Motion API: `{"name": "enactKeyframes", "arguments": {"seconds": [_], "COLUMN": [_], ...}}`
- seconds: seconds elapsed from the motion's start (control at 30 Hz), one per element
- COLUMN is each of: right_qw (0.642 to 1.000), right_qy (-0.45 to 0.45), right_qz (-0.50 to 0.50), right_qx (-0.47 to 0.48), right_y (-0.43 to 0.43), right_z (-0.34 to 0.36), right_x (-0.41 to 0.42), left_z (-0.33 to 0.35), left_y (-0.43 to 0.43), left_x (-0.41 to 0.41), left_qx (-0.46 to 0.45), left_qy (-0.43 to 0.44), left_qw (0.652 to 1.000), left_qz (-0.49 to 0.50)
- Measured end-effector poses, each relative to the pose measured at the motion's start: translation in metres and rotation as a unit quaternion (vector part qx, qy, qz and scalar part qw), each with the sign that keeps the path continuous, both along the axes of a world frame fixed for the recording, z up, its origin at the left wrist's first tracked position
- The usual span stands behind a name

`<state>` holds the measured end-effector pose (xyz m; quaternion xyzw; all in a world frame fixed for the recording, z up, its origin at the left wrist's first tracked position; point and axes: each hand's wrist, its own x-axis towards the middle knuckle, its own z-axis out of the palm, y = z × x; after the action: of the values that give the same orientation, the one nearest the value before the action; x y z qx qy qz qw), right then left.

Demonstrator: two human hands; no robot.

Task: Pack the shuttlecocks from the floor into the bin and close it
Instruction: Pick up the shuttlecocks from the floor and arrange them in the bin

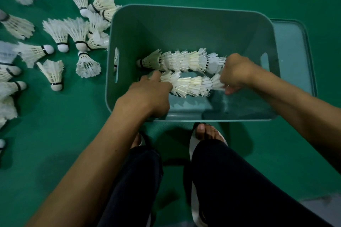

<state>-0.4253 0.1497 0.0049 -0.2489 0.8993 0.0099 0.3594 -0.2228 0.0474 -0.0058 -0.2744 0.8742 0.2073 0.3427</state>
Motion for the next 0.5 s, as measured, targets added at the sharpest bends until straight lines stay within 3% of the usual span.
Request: {"name": "enactKeyframes", "arguments": {"seconds": [0.07, 0.27, 0.5], "right_qw": [0.995, 0.99, 0.995], "right_qy": [-0.082, -0.123, -0.07], "right_qz": [-0.055, -0.069, -0.064], "right_qx": [-0.006, -0.012, 0.041], "right_y": [-0.001, -0.004, -0.008], "right_z": [-0.007, -0.015, -0.027], "right_x": [-0.01, -0.009, 0.008], "left_z": [-0.001, -0.004, -0.006], "left_y": [0.0, -0.001, -0.001], "left_x": [0.0, -0.001, -0.002], "left_qx": [-0.004, -0.005, -0.006], "left_qy": [-0.001, -0.005, -0.003], "left_qw": [1.0, 1.0, 1.0], "left_qz": [0.0, 0.005, 0.024]}}
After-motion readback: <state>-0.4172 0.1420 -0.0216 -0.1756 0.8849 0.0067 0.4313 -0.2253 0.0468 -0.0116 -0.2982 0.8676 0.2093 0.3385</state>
